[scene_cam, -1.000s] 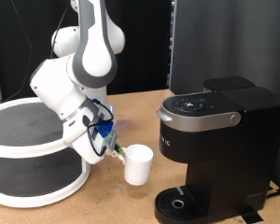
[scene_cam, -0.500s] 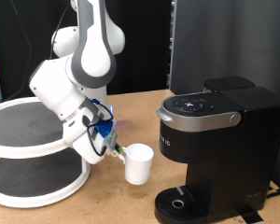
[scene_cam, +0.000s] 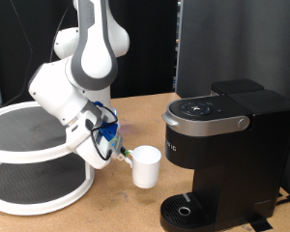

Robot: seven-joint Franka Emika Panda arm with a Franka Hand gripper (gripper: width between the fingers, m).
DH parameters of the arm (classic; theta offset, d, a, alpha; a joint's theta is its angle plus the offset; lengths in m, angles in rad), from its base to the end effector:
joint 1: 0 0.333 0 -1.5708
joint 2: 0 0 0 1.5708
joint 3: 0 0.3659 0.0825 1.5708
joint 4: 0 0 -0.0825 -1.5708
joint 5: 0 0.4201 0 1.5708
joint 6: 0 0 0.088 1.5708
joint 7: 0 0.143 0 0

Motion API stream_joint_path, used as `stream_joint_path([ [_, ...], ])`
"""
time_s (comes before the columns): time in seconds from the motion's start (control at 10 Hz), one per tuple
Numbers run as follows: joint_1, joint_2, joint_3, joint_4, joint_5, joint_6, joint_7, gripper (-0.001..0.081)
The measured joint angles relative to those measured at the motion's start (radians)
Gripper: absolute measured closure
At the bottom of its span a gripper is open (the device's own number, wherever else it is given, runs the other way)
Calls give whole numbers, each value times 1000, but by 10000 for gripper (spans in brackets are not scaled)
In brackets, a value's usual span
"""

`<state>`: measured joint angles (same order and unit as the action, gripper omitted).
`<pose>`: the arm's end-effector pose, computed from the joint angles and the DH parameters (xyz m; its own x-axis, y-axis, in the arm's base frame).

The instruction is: Make a cup of coffee with the keurig machine

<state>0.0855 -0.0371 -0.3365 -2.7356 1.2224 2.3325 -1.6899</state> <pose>0.3782 -0.0538 0.2043 0.8593 0.2034 0.4692 0.4517 -0.7323 -0.5096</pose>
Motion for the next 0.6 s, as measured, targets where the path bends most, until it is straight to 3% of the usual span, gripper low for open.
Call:
stream_joint_path([
  [0.6,-3,-8,-3,14,-50,-15,56,740],
])
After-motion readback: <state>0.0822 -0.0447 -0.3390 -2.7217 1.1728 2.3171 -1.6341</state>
